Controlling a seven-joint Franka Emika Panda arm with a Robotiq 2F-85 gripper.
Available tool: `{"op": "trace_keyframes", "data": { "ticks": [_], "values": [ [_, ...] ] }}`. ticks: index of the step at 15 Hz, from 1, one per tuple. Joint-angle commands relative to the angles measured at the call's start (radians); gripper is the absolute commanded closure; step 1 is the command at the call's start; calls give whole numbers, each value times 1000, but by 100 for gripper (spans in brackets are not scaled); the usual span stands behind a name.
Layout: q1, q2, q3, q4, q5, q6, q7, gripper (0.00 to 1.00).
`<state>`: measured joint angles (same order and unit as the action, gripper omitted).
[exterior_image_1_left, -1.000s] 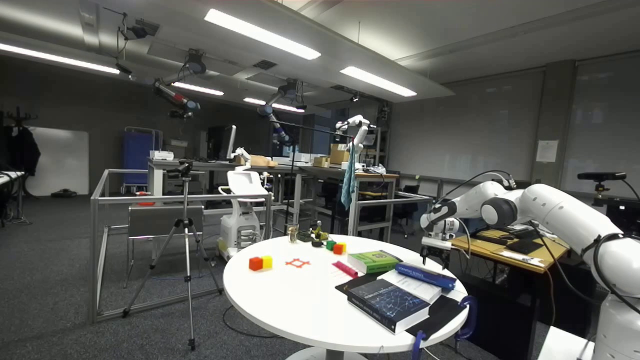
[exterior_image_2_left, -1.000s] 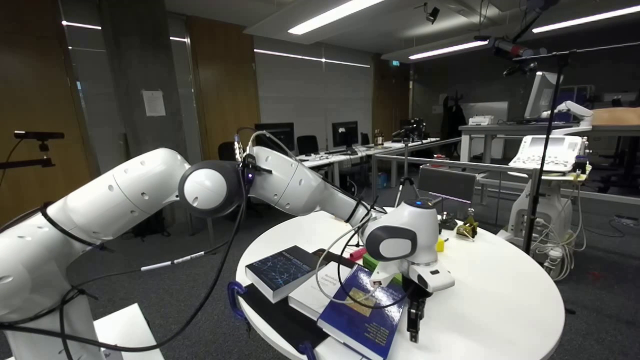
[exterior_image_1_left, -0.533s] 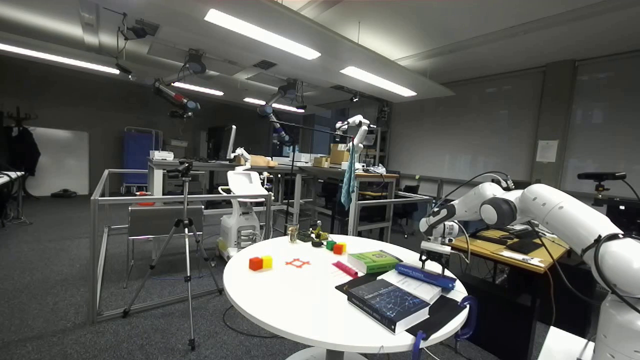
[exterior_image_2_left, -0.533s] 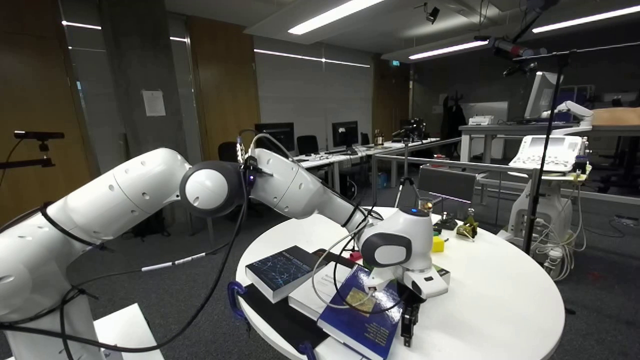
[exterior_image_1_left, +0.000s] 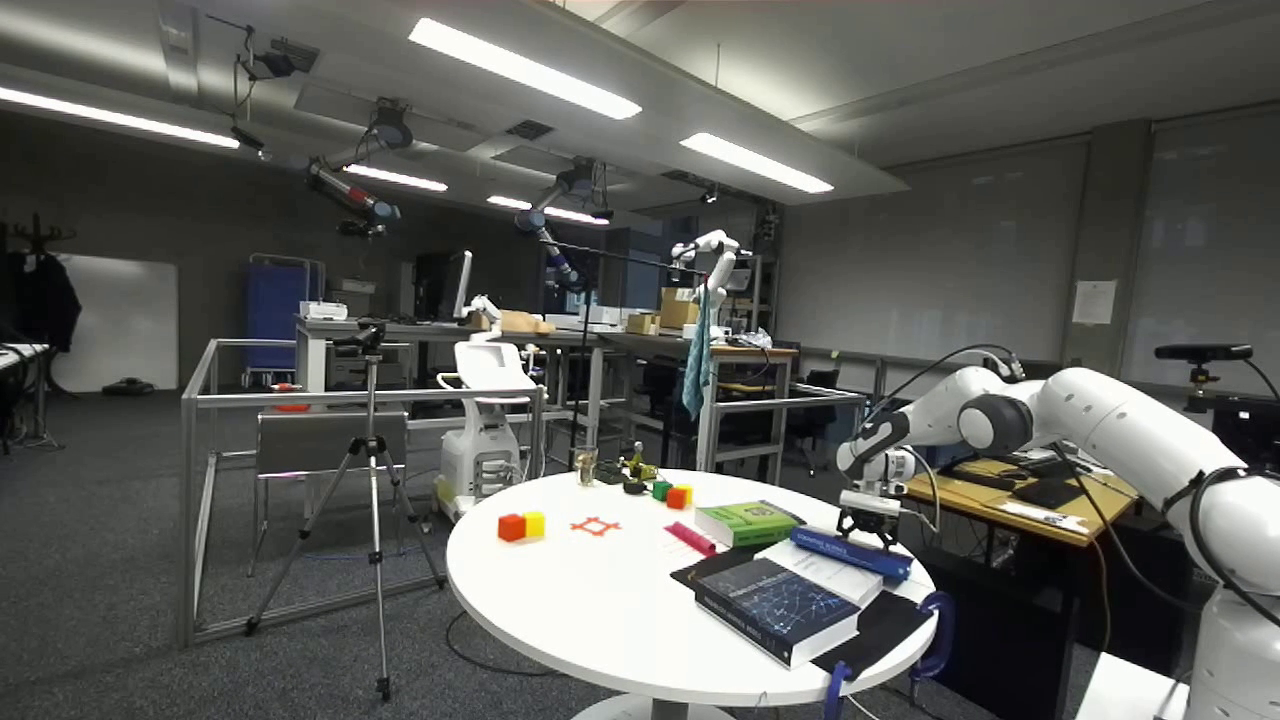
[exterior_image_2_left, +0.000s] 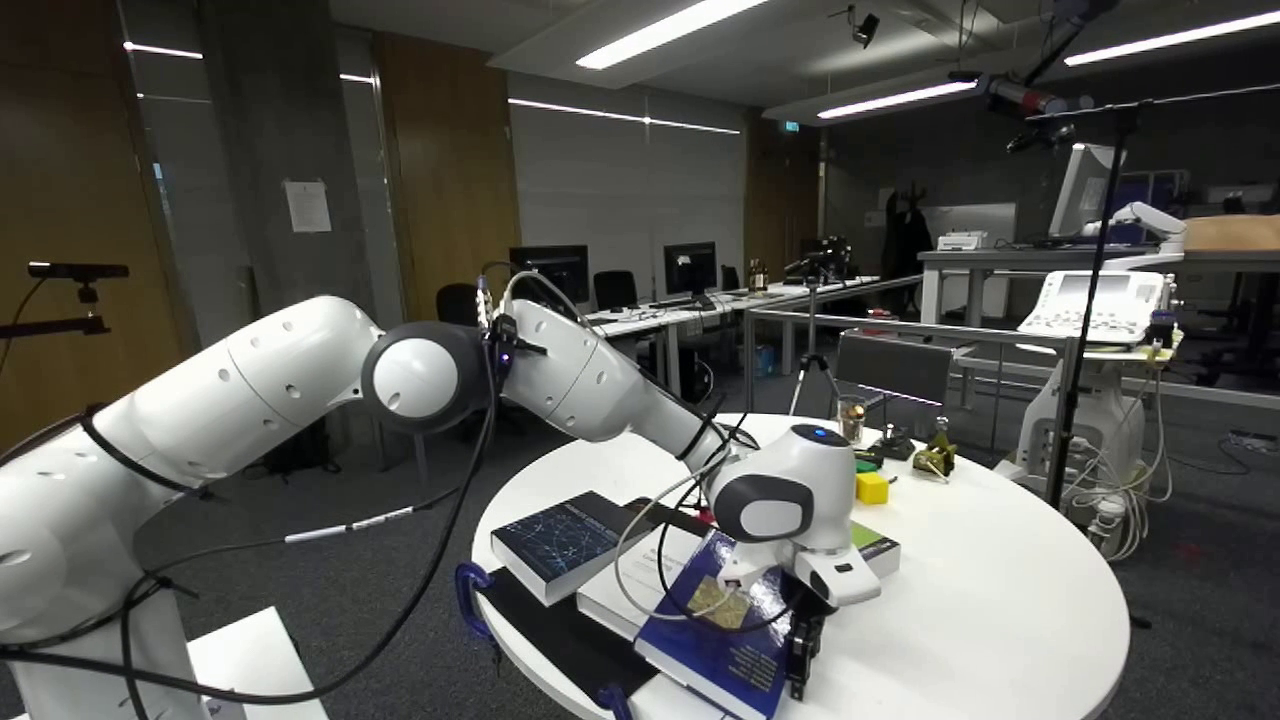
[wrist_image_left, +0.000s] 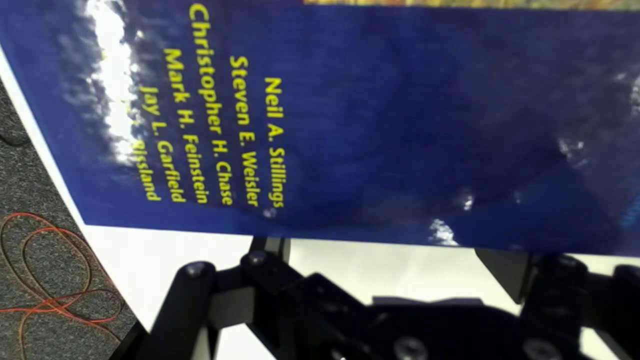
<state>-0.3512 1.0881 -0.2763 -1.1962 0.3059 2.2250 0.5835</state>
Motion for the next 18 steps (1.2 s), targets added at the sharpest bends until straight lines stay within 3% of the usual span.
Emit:
{"op": "trace_keyframes", "data": {
  "ticks": [1,18],
  "values": [
    [22,-71,-1,-99,10,10,19,0],
    [75,-243,-7,-280,-22,-84,110,0]
  ]
}}
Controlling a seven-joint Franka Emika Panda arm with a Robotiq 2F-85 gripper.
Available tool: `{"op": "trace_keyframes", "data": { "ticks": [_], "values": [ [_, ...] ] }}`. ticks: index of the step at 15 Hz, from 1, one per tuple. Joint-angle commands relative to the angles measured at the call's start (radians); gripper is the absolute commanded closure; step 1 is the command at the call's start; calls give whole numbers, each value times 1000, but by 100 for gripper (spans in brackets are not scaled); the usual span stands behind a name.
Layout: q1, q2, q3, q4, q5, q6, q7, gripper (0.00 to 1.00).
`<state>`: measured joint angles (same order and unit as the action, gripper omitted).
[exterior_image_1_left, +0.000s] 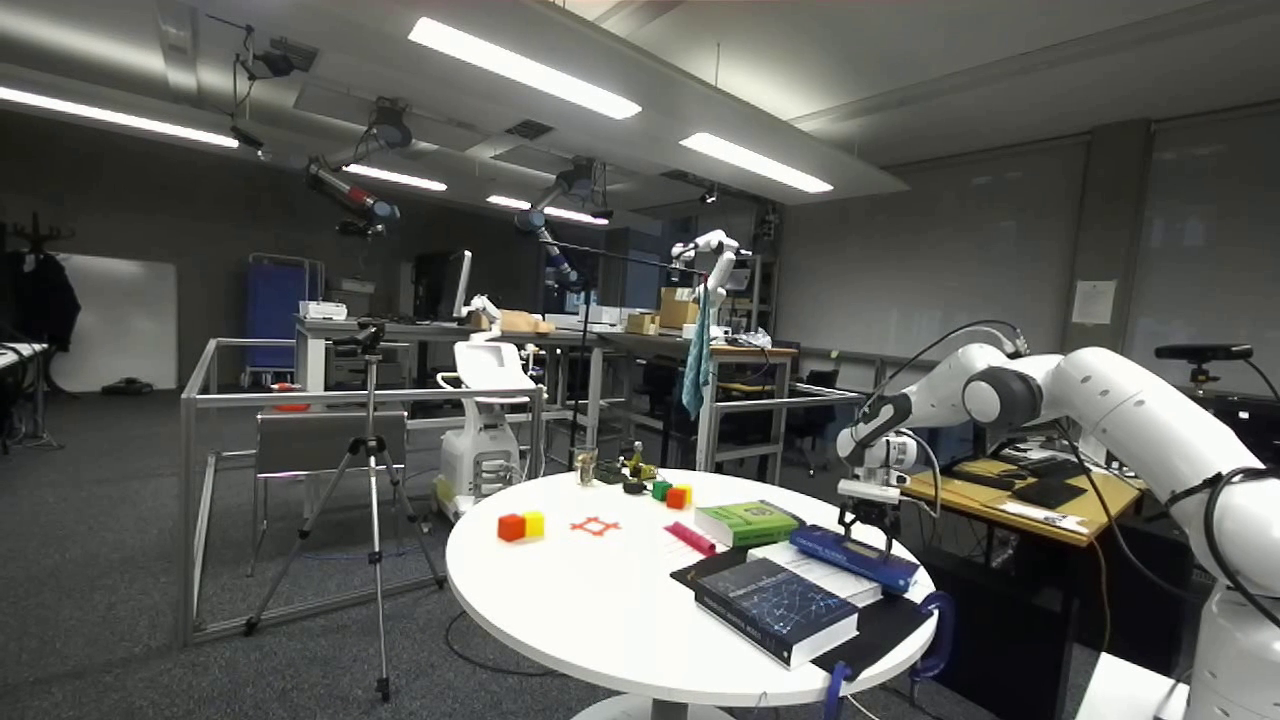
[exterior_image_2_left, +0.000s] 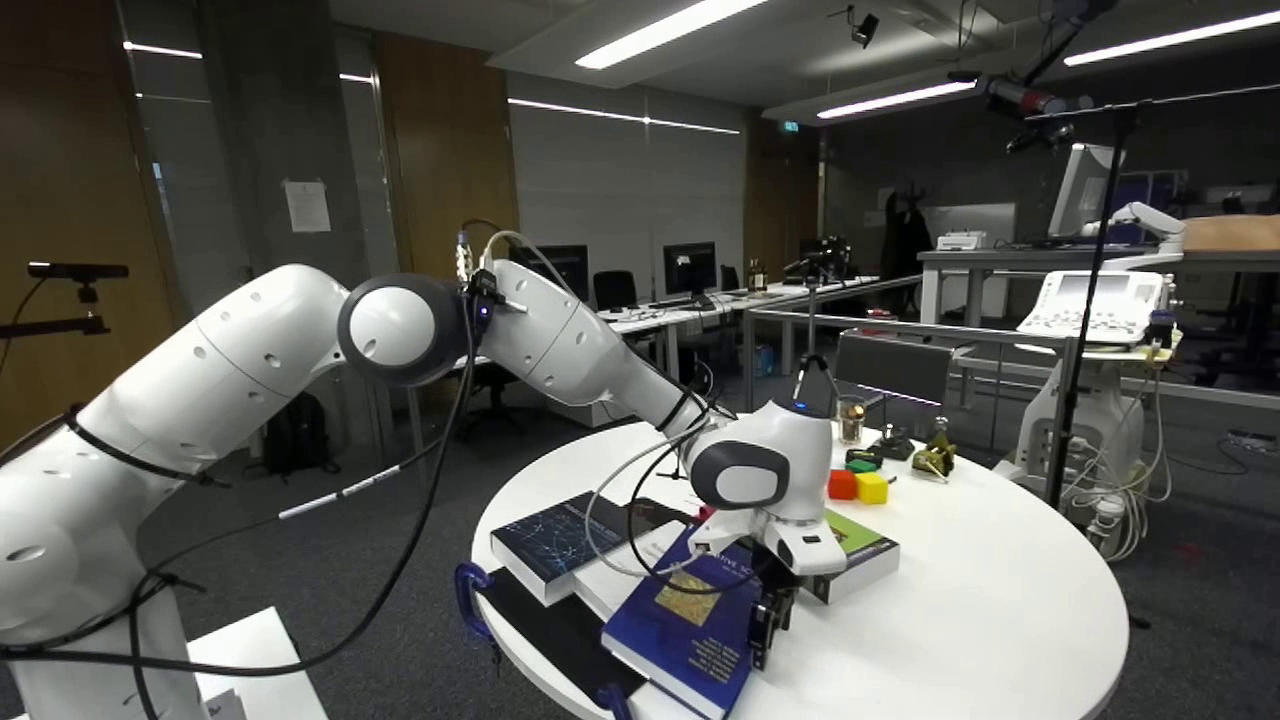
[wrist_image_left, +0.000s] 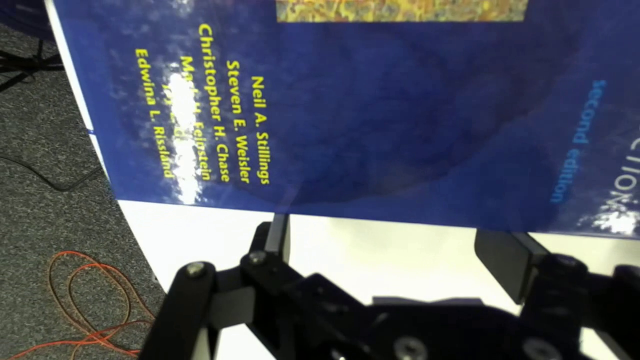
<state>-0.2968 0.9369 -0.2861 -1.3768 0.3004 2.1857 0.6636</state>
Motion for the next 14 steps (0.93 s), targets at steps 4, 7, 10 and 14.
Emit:
{"op": "trace_keyframes", "data": {
  "ticks": [4,7,10,14],
  "values": [
    [34,-112,-11,-116,-41,-83,83,0],
    [48,-126,-21,-130,-68,-116,136,0],
    [53,-137,-16,-140,-86,-135,174,0],
    [59,-140,-13,-150,-98,-141,199,0]
  ]
}}
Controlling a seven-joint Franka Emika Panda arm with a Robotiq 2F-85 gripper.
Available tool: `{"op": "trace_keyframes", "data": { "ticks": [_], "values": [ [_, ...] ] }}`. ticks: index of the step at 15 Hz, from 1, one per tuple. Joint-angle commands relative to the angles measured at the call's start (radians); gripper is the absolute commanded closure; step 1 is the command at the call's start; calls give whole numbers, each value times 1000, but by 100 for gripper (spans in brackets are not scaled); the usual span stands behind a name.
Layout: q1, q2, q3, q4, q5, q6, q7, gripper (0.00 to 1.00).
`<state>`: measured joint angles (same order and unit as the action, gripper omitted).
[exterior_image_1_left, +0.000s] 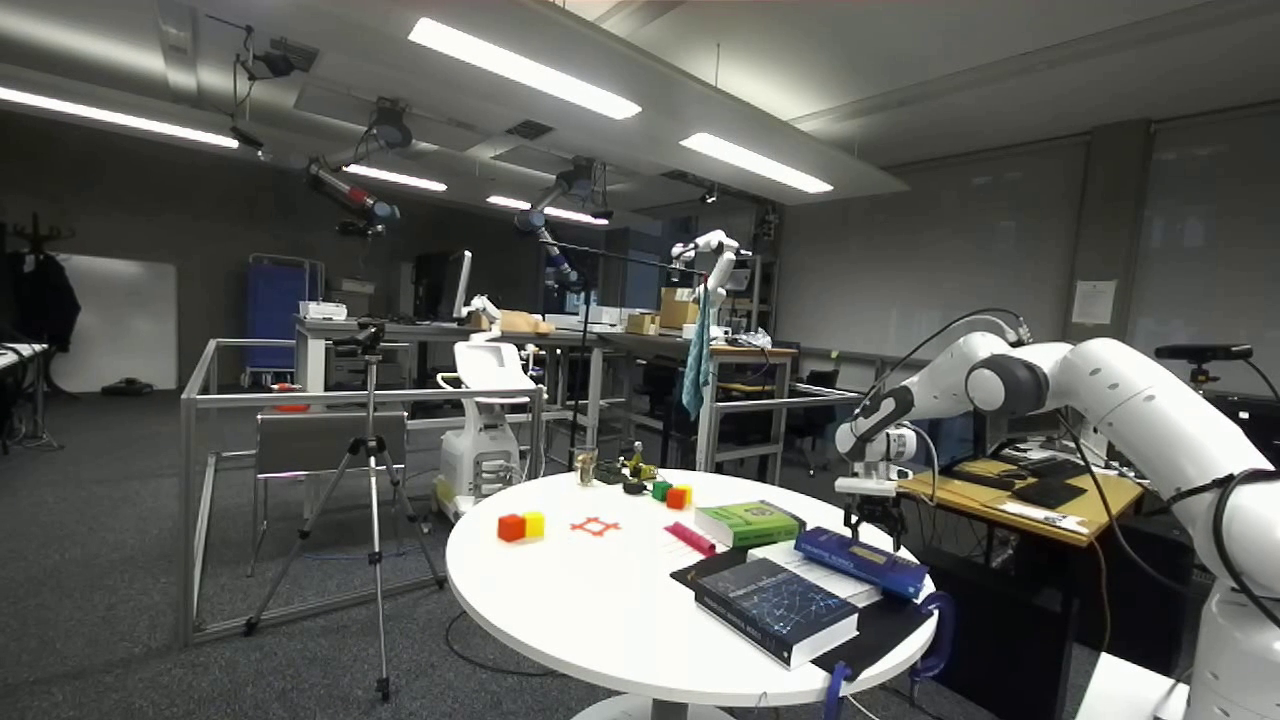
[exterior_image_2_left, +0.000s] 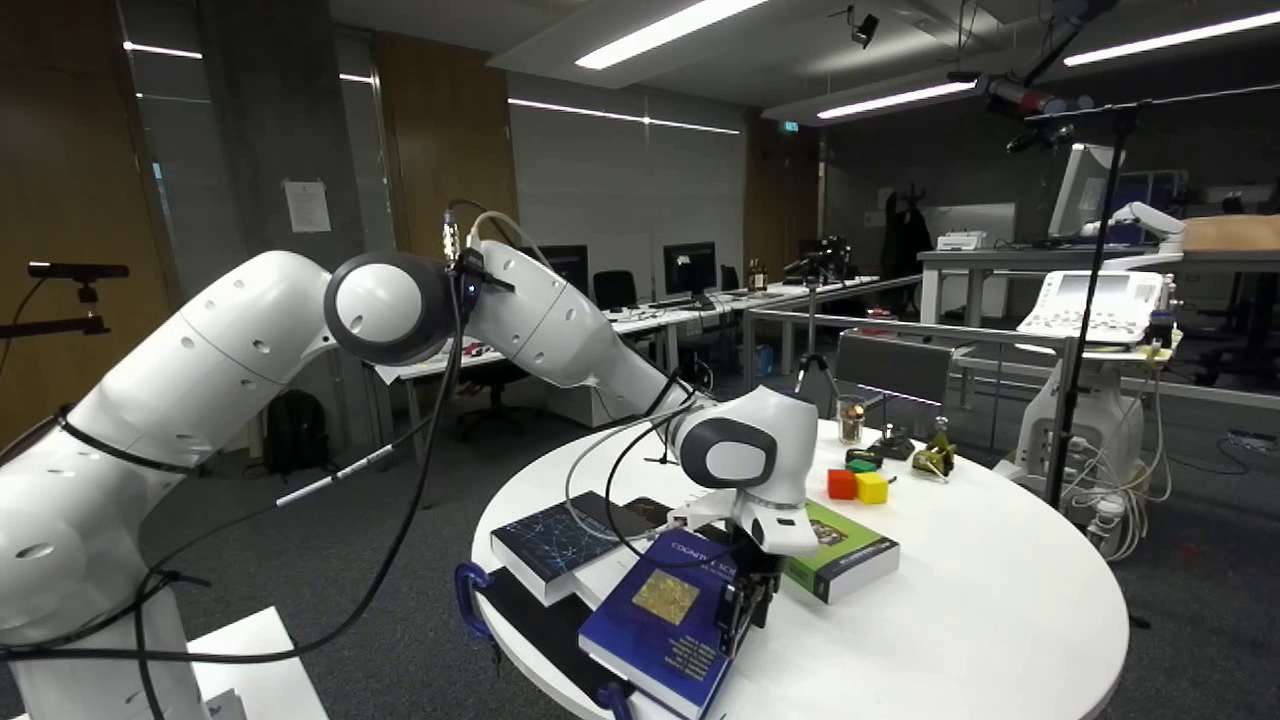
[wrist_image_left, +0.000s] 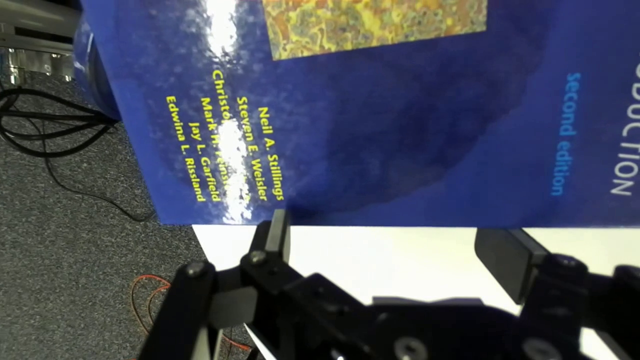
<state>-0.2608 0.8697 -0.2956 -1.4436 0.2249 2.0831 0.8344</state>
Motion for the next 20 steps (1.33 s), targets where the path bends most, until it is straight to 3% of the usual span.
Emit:
{"op": "trace_keyframes", "data": {
  "ticks": [1,8,13,20],
  "values": [
    [20,-73,2,-85,-18,-26,22,0],
    [5,-75,3,-98,-44,25,-50,0],
    [-4,-96,-5,-139,-82,70,-178,0],
    [-46,-159,-7,-309,-7,300,-290,0]
  ]
}}
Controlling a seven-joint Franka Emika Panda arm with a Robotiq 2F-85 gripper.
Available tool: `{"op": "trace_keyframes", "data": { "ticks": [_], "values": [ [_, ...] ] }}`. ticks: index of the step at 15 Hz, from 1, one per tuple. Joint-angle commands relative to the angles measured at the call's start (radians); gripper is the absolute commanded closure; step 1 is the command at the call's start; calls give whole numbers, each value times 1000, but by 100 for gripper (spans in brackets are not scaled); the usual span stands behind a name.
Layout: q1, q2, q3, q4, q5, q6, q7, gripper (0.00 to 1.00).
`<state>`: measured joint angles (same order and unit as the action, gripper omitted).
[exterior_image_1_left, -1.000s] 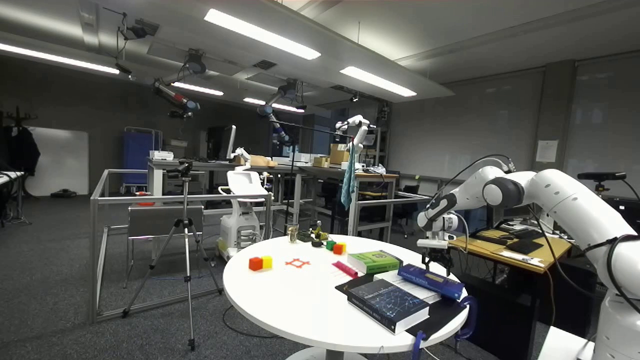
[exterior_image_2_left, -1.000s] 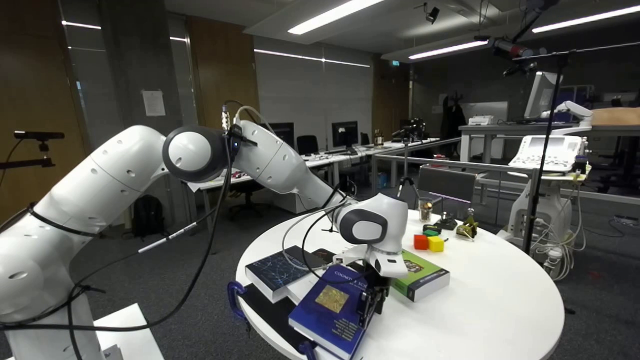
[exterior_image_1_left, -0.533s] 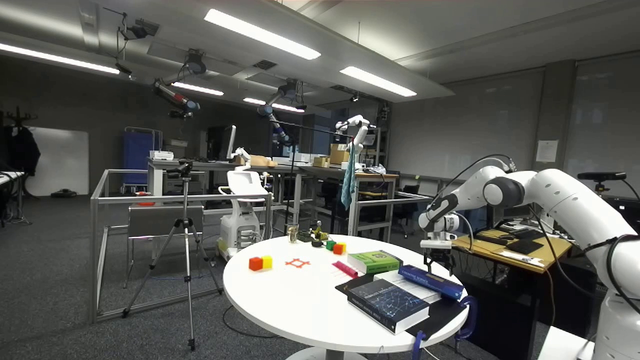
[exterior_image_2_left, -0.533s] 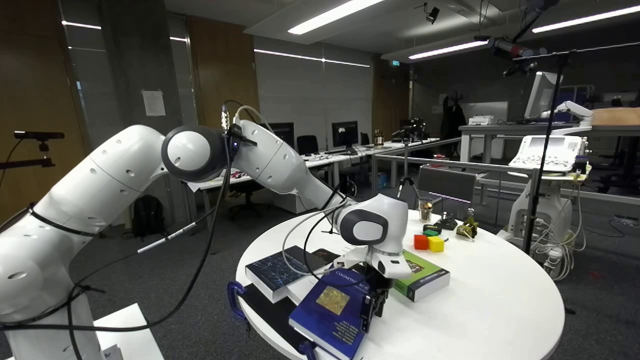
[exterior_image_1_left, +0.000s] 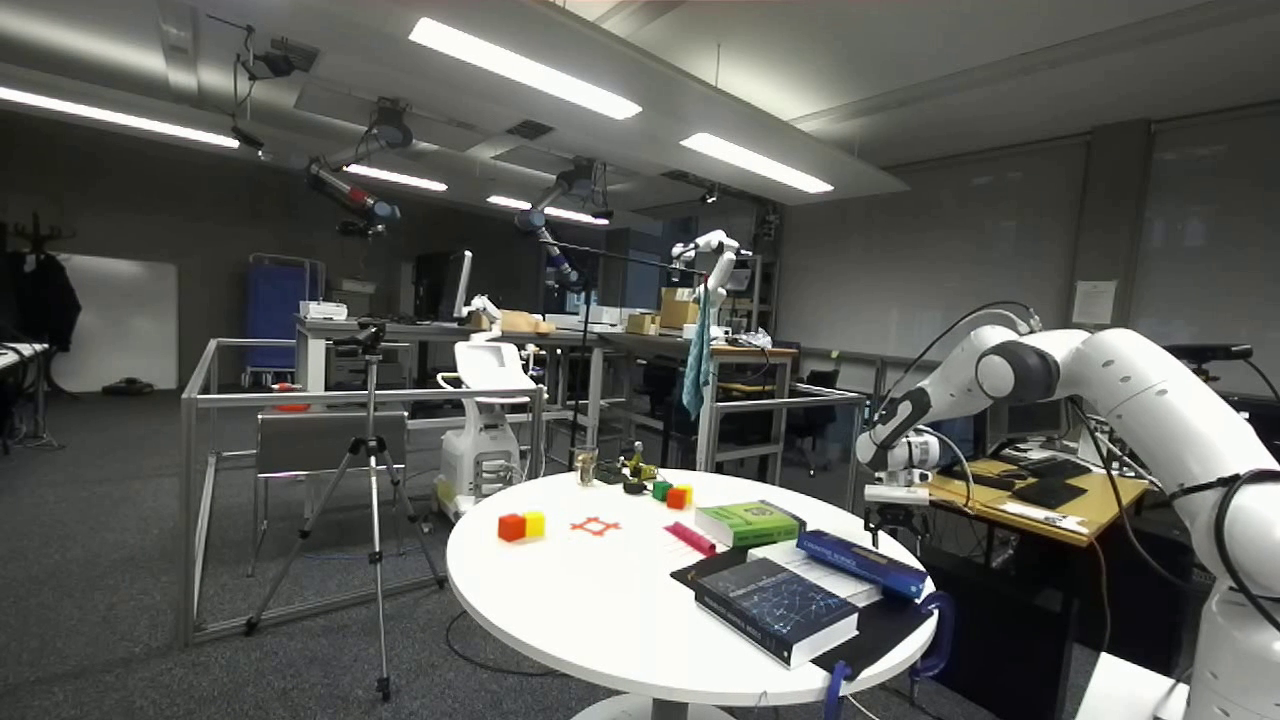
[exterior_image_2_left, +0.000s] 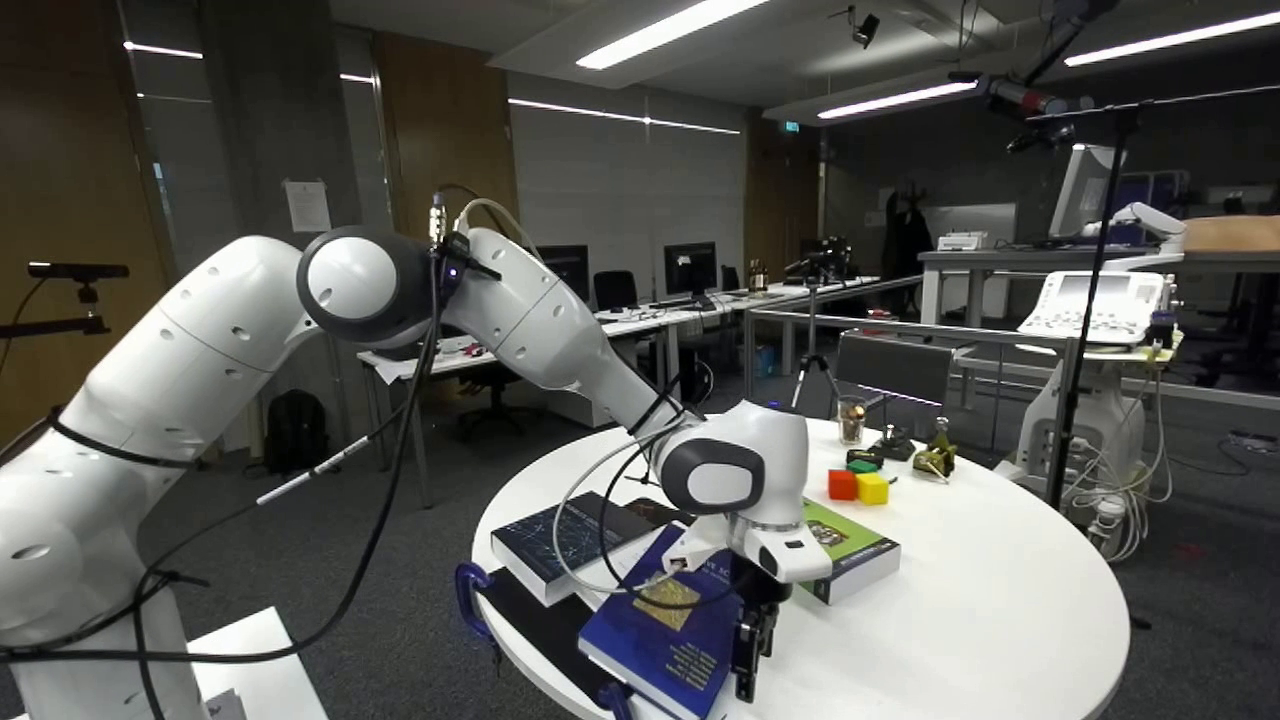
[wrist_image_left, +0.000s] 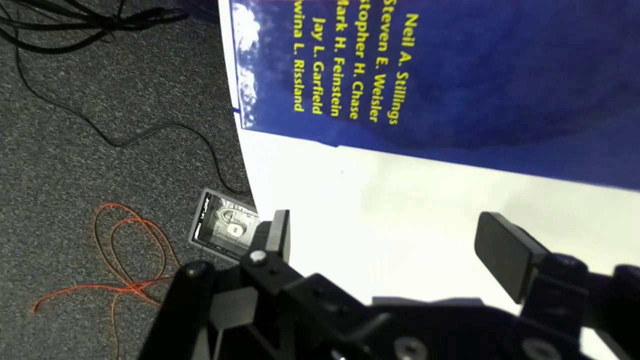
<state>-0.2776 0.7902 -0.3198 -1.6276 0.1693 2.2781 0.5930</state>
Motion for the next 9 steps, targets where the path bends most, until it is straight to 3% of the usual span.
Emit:
{"op": "trace_keyframes", "data": {
  "ticks": [1,9],
  "values": [
    [-35,-88,19,-145,69,128,-49,0],
    [-45,-146,57,-241,247,175,-31,0]
  ]
}}
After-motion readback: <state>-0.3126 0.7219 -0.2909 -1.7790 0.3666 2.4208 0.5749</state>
